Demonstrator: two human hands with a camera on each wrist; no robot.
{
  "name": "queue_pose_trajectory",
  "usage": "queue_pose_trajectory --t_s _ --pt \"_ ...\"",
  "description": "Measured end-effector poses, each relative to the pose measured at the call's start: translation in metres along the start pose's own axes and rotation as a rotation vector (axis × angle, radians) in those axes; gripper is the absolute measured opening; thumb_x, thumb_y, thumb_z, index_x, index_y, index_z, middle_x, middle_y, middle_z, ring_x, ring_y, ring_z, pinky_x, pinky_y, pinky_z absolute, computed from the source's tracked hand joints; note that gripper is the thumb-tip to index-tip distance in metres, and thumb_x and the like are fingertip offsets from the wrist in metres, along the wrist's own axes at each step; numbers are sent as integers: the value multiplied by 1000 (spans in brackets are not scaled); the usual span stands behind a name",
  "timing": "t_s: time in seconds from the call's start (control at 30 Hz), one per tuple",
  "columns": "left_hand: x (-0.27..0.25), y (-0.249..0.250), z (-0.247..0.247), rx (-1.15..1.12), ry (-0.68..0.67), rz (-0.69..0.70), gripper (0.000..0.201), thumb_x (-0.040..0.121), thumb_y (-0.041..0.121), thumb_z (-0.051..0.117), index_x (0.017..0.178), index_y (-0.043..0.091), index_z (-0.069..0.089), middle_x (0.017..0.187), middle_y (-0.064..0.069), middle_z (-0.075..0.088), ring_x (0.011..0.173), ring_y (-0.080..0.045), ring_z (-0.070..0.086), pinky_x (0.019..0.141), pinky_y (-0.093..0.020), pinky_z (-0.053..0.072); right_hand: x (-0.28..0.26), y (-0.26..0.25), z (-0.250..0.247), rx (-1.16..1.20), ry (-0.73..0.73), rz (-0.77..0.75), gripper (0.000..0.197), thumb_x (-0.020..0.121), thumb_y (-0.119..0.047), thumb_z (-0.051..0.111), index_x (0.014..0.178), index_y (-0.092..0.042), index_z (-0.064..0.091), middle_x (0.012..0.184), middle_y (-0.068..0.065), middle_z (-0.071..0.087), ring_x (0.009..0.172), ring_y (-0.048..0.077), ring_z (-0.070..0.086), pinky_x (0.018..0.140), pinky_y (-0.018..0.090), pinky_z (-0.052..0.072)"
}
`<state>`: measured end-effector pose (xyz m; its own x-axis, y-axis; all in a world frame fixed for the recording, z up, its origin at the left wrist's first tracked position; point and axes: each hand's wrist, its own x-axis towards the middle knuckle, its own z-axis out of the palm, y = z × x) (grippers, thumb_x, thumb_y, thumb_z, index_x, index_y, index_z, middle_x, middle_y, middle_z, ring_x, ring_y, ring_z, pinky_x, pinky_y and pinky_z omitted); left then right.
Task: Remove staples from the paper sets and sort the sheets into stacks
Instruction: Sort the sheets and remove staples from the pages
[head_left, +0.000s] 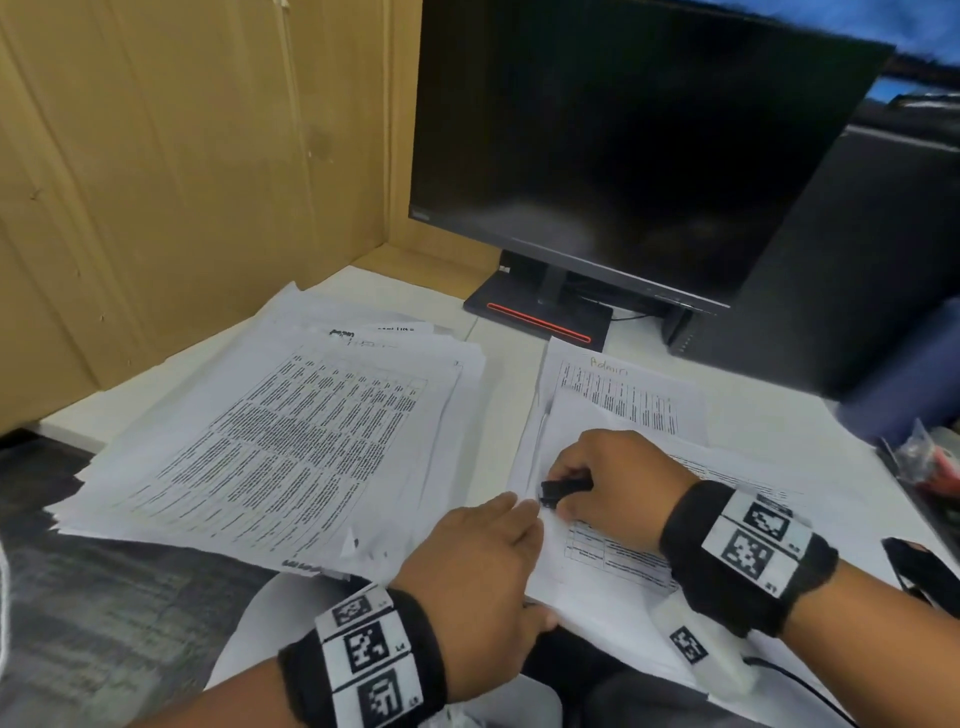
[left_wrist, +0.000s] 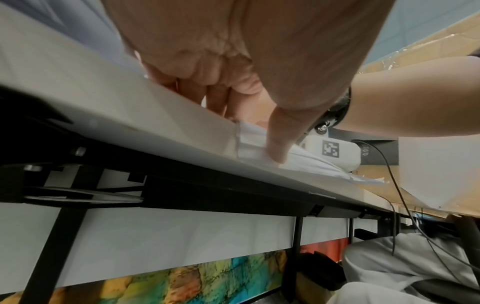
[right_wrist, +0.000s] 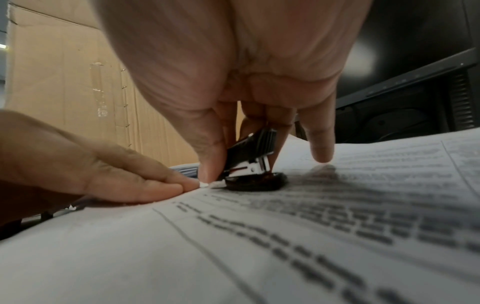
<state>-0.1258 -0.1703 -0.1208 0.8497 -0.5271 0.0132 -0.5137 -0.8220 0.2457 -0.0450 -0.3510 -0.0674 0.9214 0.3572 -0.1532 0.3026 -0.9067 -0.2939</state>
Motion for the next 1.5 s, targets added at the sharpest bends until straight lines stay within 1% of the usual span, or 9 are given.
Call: queue_pose_trajectory --t_s 0.3,0.6,0.77,0.97,1.13,1.27,1.33,1.43,1.5 --pt "3 -2 -4 -4 46 2 68 92 52 56 145 9 50 151 -4 49 141 -23 42 117 -42 38 5 -4 -1 60 -16 -30 11 84 -23 76 91 -31 74 94 -14 61 88 4 60 88 28 53" --pt "3 -2 -1 22 69 19 72 95 52 55 152 10 42 155 -4 43 138 -22 42 118 -35 35 5 -7 7 -132 -93 -15 21 101 -35 52 110 -20 63 109 -2 53 99 17 55 91 32 46" --pt "3 -2 1 49 48 6 71 95 51 57 149 7 45 156 -6 44 142 -25 42 118 -41 38 12 -7 7 -75 -119 68 23 102 -38 48 99 -21 63 102 -4 58 96 19 58 93 39 47" --pt "5 -1 1 77 43 -5 72 89 57 55 143 9 52 146 -5 54 133 -26 51 110 -44 45 12 -7 14 -81 -139 29 18 104 -36 44 95 -21 47 87 -6 52 72 9 49 63 29 38" --pt "6 0 1 105 43 -1 73 89 59 57 143 12 50 146 -3 52 134 -24 47 114 -41 40 3 -7 16 -226 -164 -70 18 104 -41 44 105 -24 37 102 -5 42 91 14 42 75 30 35" --pt "7 0 0 103 21 -1 73 91 58 57 146 11 45 150 -4 47 137 -23 45 115 -41 39 12 -6 9 -72 -178 -5 25 102 -41 47 94 -18 53 87 -5 57 76 14 52 69 31 43" --pt "7 -1 -1 90 14 -4 72 92 57 57 146 12 44 151 -5 45 139 -23 44 116 -41 39 19 -4 6 -20 -196 41 32 104 -39 43 99 -11 58 91 1 60 81 18 54 73 32 44" --pt "7 2 -1 93 -11 -11 71 93 56 57 146 11 44 151 -5 45 139 -24 43 117 -41 37 24 -3 3 58 -214 93 25 107 -34 39 103 -15 55 100 4 56 91 20 51 68 21 40" --pt "7 2 -2 87 -10 -15 67 93 56 58 141 11 47 144 -4 48 132 -23 47 112 -39 40 24 -1 3 88 -223 89 26 106 -36 42 97 -15 54 92 4 58 84 19 52 67 20 39"
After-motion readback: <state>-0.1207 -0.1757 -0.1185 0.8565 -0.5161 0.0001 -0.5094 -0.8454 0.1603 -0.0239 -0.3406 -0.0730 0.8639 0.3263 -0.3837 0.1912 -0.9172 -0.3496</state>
